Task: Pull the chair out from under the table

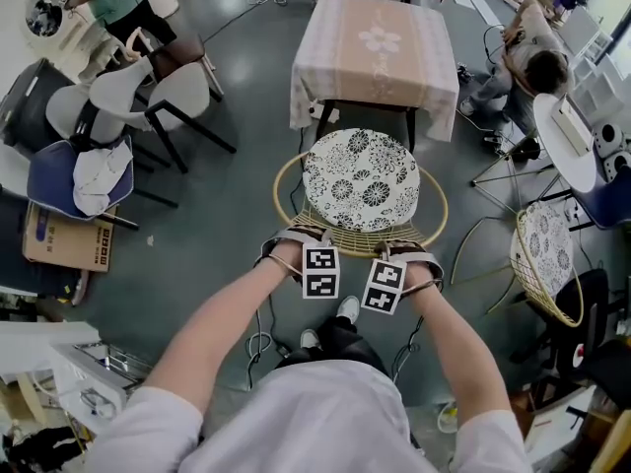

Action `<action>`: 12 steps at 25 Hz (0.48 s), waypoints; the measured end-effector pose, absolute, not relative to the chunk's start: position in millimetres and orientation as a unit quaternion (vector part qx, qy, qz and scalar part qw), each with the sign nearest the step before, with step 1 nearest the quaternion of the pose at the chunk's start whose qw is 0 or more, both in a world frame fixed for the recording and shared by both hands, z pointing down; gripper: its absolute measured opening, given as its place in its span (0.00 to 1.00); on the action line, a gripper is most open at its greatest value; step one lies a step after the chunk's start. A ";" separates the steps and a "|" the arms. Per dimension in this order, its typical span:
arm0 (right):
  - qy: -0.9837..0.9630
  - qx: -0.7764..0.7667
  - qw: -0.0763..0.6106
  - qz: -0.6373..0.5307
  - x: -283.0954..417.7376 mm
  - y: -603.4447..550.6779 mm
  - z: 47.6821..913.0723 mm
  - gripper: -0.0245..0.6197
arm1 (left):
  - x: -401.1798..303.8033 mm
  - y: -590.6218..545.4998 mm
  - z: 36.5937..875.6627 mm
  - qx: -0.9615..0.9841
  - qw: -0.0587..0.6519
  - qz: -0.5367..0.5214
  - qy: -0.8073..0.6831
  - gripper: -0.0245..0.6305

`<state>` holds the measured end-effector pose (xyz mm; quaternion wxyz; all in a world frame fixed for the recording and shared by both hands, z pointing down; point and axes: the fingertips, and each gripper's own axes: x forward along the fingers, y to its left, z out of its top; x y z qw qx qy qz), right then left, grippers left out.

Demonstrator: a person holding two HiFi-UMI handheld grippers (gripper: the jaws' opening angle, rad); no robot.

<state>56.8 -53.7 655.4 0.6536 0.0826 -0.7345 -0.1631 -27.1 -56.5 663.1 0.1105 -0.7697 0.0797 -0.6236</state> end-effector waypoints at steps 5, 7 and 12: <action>-0.733 0.088 0.655 -0.161 51.5 -35.2 654.9 0.08 | -32.6 -39.4 662.9 -0.770 0.116 -0.623 0.076 0.15; -0.733 0.091 0.655 -0.160 50.7 -29.0 655.2 0.08 | -33.0 -34.3 663.0 -0.770 0.119 -0.622 0.077 0.15; -0.732 0.095 0.656 -0.159 50.2 -13.2 655.6 0.08 | -33.1 -18.6 663.3 -0.771 0.122 -0.621 0.071 0.15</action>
